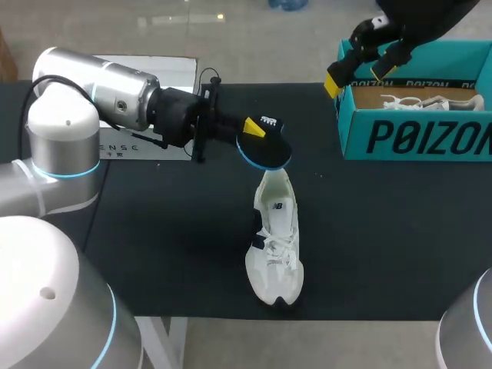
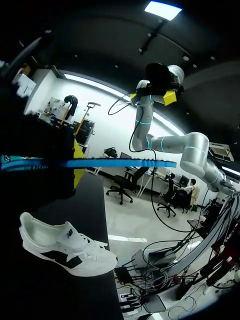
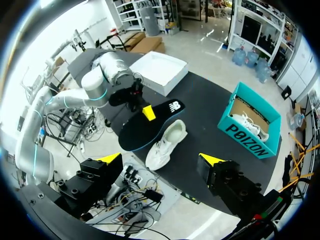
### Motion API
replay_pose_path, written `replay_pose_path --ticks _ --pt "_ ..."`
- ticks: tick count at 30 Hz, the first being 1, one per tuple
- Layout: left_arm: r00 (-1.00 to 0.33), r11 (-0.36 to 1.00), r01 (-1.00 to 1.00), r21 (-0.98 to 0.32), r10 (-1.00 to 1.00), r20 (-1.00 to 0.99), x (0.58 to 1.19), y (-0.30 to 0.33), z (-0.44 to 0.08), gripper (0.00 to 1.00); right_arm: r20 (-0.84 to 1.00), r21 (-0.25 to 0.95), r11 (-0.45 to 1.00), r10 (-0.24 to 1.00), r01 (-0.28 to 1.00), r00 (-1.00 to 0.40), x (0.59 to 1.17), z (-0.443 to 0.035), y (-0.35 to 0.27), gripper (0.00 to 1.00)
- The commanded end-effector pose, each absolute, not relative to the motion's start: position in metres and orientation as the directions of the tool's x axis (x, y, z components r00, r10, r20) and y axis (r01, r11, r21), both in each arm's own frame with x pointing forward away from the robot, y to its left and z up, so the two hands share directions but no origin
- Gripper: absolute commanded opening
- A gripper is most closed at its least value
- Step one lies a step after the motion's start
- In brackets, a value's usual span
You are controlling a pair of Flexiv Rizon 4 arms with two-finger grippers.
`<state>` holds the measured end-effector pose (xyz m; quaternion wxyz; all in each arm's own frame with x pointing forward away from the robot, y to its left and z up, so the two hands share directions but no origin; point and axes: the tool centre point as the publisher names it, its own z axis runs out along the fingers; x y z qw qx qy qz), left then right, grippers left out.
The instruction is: Take the shoe out of the shoebox, open the shoe tongue, remove and reinsert the insole, then place the shoe into the shoebox
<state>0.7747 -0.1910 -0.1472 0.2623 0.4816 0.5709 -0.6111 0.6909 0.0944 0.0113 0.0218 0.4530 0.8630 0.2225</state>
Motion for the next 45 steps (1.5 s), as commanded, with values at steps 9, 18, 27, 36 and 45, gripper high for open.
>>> replay_pose_path --ticks 9,18,27,36,45 --pt "-0.168 -0.296 0.930 -0.218 0.186 -0.968 0.765 -0.202 -0.152 0.00 0.164 0.399 0.491 0.792 0.774 -0.588 0.693 0.012 0.096 1.00" --pt "0.035 -0.287 0.958 0.001 0.113 -0.993 0.756 -0.193 -0.164 0.00 0.164 0.399 0.491 0.792 0.774 -0.588 0.693 0.012 0.096 1.00" --pt "0.137 -0.254 0.962 0.102 0.125 -0.983 0.755 -0.191 -0.163 0.00 0.164 0.399 0.491 0.792 0.774 -0.588 0.693 0.012 0.096 1.00" --pt "0.248 -0.170 0.959 0.225 0.131 -0.960 0.762 -0.188 -0.169 0.00 0.164 0.399 0.491 0.792 0.774 -0.588 0.693 0.012 0.096 1.00" --pt "0.229 -0.143 0.966 0.214 0.098 -0.968 0.777 -0.185 -0.182 0.00 0.164 0.399 0.491 0.792 0.774 -0.588 0.693 0.012 0.096 1.00"
